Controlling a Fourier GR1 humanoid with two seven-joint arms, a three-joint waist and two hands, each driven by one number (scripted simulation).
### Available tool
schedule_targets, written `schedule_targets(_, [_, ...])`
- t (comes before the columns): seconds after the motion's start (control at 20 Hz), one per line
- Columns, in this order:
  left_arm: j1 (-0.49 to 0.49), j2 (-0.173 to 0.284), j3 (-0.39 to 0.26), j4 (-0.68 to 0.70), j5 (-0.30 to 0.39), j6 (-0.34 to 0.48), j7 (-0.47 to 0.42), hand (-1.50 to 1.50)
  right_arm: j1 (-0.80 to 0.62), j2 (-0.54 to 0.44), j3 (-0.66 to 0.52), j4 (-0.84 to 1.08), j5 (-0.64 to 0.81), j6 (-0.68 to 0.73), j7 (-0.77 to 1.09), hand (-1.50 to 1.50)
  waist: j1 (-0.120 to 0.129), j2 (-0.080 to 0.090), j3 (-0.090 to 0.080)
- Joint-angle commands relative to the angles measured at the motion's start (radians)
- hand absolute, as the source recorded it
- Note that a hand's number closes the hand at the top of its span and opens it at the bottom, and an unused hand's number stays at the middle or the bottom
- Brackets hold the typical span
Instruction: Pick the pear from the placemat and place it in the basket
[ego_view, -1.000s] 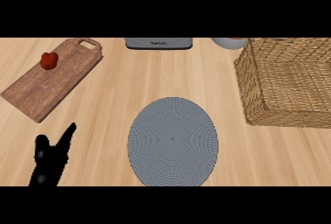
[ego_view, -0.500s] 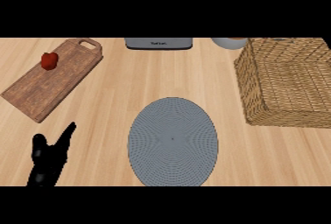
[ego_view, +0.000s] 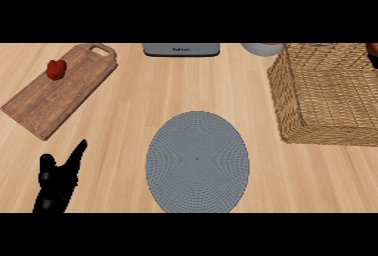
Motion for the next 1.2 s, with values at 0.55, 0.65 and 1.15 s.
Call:
schedule_targets(0.55, [0.045,-0.026,-0.001,0.037,-0.001,-0.048,-0.020,0.00,-0.008,-0.139,0.005,0.240,0.088,-0.019,-0.241,-1.50,-0.005,0.004,-0.011])
schedule_targets(0.65, [-0.007,-0.050,-0.011,0.065,-0.028,-0.013,0.004,0.00,-0.028,-0.157,-0.021,0.263,0.067,-0.021,-0.262,-1.50,-0.008,0.005,-0.011])
schedule_targets(1.15, [-0.031,-0.047,0.019,0.046,0.004,-0.038,0.052,0.00,0.055,-0.270,-0.221,0.320,-0.078,-0.003,-0.272,-1.50,-0.017,0.006,-0.011])
